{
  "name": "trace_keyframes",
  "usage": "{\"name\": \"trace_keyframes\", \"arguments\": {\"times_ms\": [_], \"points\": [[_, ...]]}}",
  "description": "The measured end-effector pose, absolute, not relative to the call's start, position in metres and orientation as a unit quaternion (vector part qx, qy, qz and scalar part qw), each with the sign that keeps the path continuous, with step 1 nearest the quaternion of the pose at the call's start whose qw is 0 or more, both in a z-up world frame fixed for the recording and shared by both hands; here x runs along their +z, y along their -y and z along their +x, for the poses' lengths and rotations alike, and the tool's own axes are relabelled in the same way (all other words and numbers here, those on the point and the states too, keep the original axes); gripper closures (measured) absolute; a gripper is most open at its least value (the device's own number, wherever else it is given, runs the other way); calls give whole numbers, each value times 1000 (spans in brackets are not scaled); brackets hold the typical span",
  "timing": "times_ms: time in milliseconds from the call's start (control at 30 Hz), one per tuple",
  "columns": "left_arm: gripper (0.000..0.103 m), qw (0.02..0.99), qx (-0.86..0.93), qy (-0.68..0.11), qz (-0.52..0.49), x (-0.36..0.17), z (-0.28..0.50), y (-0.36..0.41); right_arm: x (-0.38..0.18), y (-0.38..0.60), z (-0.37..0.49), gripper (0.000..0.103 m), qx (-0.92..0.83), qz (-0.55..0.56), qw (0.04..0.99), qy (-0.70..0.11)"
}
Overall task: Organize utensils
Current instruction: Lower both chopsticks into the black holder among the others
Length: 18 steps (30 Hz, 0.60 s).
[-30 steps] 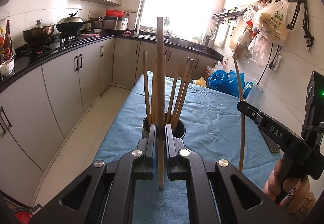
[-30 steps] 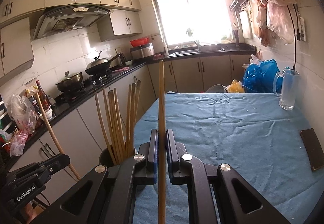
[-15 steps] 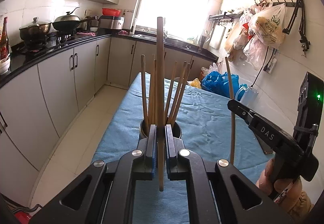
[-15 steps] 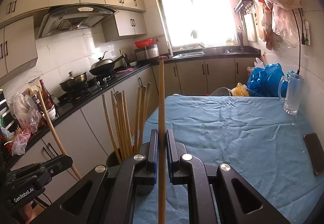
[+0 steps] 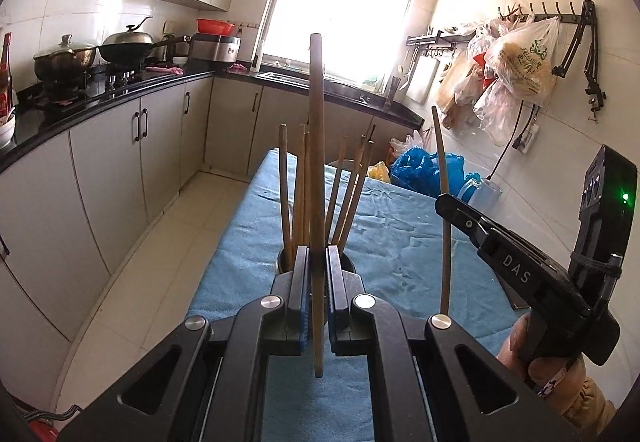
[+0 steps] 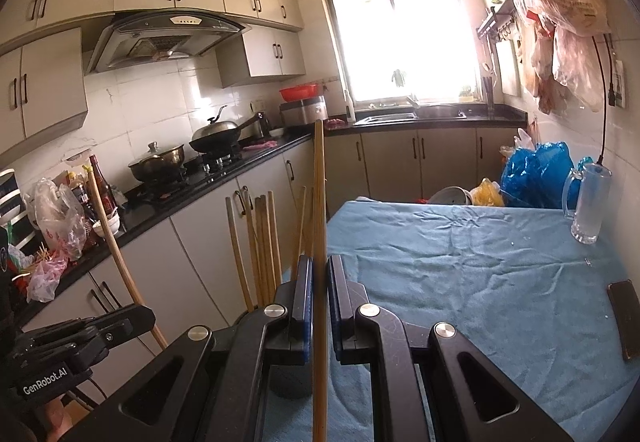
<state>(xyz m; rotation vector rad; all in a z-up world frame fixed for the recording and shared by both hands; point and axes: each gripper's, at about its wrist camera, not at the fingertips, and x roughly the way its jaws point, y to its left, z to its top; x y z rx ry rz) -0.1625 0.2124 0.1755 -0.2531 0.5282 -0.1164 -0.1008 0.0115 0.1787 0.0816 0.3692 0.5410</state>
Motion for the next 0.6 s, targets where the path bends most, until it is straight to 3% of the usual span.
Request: {"name": "trace_keyframes", "arguments": {"times_ms": [600], "points": [[96,966,-44,-240,-80,200,-137,-216,193,-27,-93,95,269,50,950,-148]]}}
